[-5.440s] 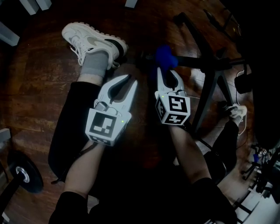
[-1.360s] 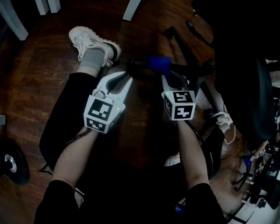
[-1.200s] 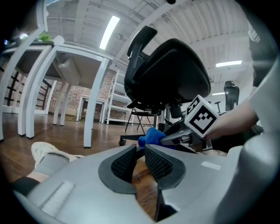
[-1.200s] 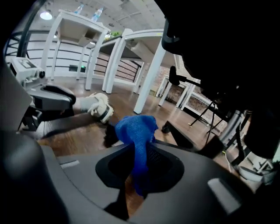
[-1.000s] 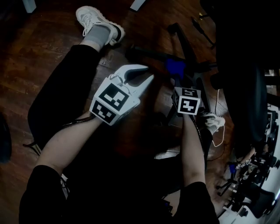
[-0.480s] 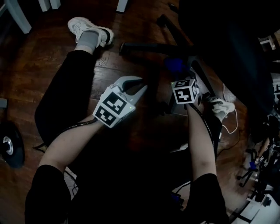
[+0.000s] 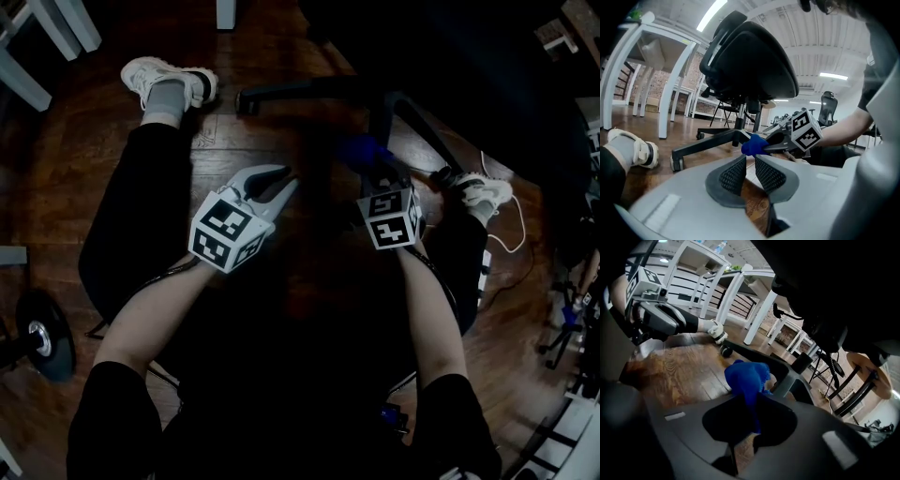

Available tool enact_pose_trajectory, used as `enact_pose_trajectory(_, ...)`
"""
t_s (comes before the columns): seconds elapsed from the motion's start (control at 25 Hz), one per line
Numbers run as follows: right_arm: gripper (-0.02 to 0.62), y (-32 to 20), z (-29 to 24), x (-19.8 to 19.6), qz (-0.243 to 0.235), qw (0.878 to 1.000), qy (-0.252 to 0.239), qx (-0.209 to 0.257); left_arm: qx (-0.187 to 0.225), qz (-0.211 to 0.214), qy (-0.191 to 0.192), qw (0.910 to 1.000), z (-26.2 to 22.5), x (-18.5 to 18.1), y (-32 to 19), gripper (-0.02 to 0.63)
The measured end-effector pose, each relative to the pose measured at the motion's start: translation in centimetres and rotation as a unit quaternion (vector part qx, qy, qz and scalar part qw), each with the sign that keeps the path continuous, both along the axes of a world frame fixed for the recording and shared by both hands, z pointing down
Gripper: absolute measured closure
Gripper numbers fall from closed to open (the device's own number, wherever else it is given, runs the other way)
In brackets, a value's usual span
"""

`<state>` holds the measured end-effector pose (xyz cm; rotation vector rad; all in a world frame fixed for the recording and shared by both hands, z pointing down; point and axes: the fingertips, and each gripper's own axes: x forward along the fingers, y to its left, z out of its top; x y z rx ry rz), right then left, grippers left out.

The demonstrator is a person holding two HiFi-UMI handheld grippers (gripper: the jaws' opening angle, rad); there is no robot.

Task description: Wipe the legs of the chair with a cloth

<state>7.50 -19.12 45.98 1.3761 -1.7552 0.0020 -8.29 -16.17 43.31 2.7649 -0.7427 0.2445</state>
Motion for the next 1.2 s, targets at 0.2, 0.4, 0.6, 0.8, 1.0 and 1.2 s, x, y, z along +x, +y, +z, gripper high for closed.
enact_pose_trajectory(0.2, 0.52, 2.9, 1.1, -0.9, -0.002, 1.0, -0.012, -0.011, 0.007, 0.001, 0.001, 1.0, -0.2, 0.3, 0.3, 0.545)
enact_pose_trajectory(0.4, 0.52, 4.9, 2.1, -1.9, -0.021, 0.999, 0.005, -0.024, 0.012, 0.007, -0.006, 0.9999, -0.2, 0.5, 0.7, 0.545)
enact_pose_trajectory(0.6, 0.52, 6.6, 2.7, -2.5, -0.036, 0.999, 0.016, -0.038, 0.019, 0.011, -0.008, 0.9997, -0.3, 0.6, 1.0, 0.545)
enact_pose_trajectory(0.8, 0.52, 7.0, 2.3, -3.2, -0.055, 0.998, 0.007, -0.037, 0.025, 0.012, -0.01, 0.9996, -0.5, 0.6, 0.9, 0.545)
enact_pose_trajectory(1.0, 0.52, 1.1, -3.4, 0.2, -0.007, 0.997, -0.045, 0.065, 0.036, 0.017, -0.015, 0.9991, -0.6, 0.7, 1.0, 0.545)
enact_pose_trajectory(1.2, 0.52, -4.8, -5.4, 4.4, 0.043, 0.994, -0.029, 0.101, 0.061, 0.049, -0.06, 0.9951, 0.9, 1.4, 2.3, 0.545)
